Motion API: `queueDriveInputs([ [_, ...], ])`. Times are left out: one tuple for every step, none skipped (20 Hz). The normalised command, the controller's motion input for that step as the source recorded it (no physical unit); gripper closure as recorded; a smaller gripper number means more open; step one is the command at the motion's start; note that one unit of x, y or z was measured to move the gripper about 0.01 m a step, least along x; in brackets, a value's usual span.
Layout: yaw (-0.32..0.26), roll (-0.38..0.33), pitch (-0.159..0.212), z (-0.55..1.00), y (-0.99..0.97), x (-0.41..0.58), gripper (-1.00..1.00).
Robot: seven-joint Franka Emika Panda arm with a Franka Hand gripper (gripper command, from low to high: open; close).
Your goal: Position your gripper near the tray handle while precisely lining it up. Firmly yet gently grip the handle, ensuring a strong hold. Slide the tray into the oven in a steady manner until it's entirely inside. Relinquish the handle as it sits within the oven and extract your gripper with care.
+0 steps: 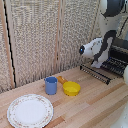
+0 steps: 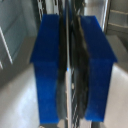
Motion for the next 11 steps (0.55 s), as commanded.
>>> queueDriveInputs([
  [-0.008, 0.000, 0.000, 0.11, 0.11, 0.306, -1.00],
  [-0.024, 0.000, 0.000, 0.12, 0.11, 0.351, -1.00],
  [-0.029, -0.012, 0.000, 0.14, 0.11, 0.394, -1.00],
  [-0.021, -0.042, 0.000, 0.12, 0.21, 0.457, -1.00],
  [-0.017, -0.012, 0.000, 0.10, 0.23, 0.440, -1.00],
  [-0.016, 0.000, 0.001, 0.05, 0.27, 0.411, -1.00],
  [0.000, 0.000, 0.000, 0.01, 0.36, 0.326, -1.00],
  [0.000, 0.000, 0.000, 0.00, 0.50, 0.249, -1.00],
  [0.000, 0.000, 0.000, 0.00, 0.57, 0.271, -1.00],
  [0.000, 0.000, 0.000, 0.02, 0.59, 0.263, -1.00],
  [0.000, 0.000, 0.000, 0.04, 0.71, 0.326, -1.00],
])
